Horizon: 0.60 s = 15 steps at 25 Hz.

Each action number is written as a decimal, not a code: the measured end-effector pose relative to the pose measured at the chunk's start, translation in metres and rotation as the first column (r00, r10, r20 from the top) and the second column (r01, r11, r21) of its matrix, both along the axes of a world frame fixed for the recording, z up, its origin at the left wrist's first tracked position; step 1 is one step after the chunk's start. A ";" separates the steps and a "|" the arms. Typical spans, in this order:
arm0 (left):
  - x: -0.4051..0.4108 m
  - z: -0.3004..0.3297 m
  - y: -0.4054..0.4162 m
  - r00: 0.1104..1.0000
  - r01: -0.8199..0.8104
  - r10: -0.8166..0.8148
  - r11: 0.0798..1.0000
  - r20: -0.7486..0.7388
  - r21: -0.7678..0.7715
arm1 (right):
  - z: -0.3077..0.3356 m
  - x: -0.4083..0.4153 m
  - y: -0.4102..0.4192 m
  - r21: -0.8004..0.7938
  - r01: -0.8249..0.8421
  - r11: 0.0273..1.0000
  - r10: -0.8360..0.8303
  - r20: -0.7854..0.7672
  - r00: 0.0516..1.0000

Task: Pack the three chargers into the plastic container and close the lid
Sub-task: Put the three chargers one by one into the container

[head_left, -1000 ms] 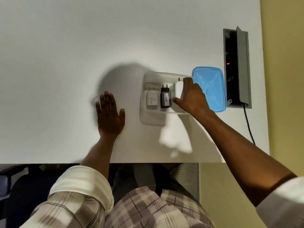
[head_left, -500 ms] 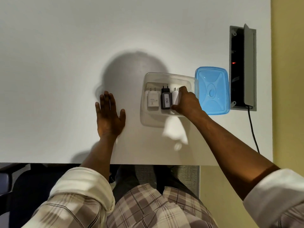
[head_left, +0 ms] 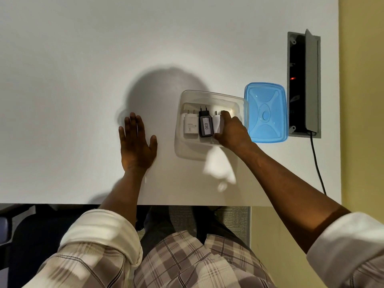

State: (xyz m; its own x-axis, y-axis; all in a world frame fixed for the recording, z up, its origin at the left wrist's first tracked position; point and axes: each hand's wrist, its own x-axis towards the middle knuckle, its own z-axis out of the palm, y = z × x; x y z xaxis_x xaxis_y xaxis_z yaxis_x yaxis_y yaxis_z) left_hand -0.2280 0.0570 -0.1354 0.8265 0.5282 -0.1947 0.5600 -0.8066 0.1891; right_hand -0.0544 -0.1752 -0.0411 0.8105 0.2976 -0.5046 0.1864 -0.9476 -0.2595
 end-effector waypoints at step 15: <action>0.080 0.097 -0.006 0.943 0.077 0.018 0.959 0.333 -0.272 | 0.066 0.006 -0.052 0.362 0.125 0.924 -0.243 0.300 0.923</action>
State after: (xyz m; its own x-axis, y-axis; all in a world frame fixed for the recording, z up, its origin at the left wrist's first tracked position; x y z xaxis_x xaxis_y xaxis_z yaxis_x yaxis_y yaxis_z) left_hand -0.1475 0.0506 -0.0386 0.8833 0.4667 -0.0448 0.4043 -0.7099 0.5767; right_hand -0.0480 -0.2273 0.0251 0.9691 0.2279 -0.0945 0.1480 -0.8433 -0.5166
